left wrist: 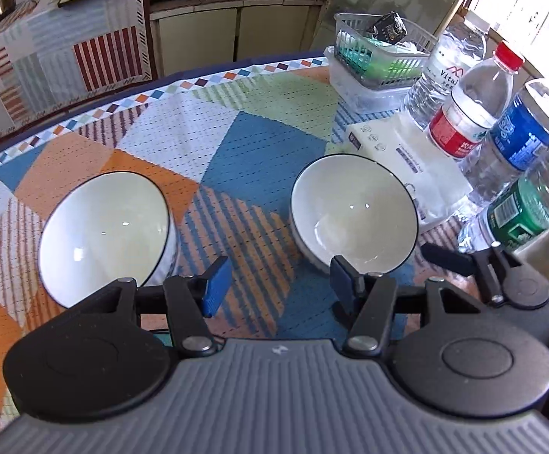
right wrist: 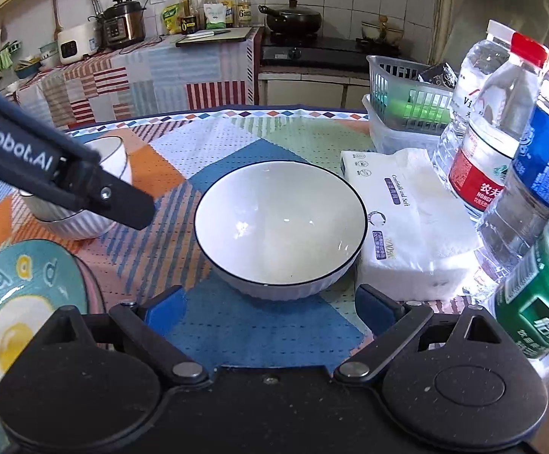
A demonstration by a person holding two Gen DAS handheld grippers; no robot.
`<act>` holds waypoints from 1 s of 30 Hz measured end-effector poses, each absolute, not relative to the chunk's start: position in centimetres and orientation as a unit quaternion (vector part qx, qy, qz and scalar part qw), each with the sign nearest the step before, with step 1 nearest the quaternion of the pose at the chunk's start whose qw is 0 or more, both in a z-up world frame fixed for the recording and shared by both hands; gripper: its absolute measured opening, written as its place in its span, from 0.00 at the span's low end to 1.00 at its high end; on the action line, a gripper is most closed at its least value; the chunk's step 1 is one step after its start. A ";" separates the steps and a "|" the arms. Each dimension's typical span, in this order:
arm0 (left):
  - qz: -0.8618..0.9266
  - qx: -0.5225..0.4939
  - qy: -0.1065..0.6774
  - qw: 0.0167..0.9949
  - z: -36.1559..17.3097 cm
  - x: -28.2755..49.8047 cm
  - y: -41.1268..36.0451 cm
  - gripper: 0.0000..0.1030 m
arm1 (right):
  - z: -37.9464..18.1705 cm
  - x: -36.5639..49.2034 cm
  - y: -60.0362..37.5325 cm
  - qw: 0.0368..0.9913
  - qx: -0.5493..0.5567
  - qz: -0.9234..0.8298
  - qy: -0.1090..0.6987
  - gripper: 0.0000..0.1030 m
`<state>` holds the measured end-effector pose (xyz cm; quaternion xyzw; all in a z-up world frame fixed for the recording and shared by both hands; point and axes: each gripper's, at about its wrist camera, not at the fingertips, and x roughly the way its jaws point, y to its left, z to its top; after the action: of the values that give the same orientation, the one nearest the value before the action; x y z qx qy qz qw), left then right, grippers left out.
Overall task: Organize plates and bowls
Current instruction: 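Move both grippers to the white bowl beside the tissue pack, then close both grippers on that bowl's rim and lift it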
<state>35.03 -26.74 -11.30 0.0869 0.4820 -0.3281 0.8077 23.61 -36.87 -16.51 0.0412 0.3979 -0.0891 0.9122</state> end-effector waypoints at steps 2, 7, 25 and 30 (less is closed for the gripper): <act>-0.328 0.070 0.488 0.806 -11.8 35.6 -27.1 0.53 | -17.0 24.1 -37.0 0.910 0.046 -0.092 0.401 0.95; -0.321 0.050 0.496 0.805 -13.4 36.6 -28.2 0.47 | -18.3 25.3 -37.3 0.909 0.066 -0.104 0.399 0.94; -0.331 0.014 0.517 0.790 -16.9 37.1 -29.5 0.16 | -20.8 25.4 -37.4 0.928 0.038 -0.097 0.357 0.79; -0.328 0.038 0.511 0.794 -16.8 36.0 -29.5 0.16 | -20.7 25.1 -37.1 0.929 0.024 -0.086 0.360 0.79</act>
<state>36.05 -29.47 -16.81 0.0382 0.5112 -0.3277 0.7936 25.12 -37.06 -20.68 0.0242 0.3603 -0.0865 0.9285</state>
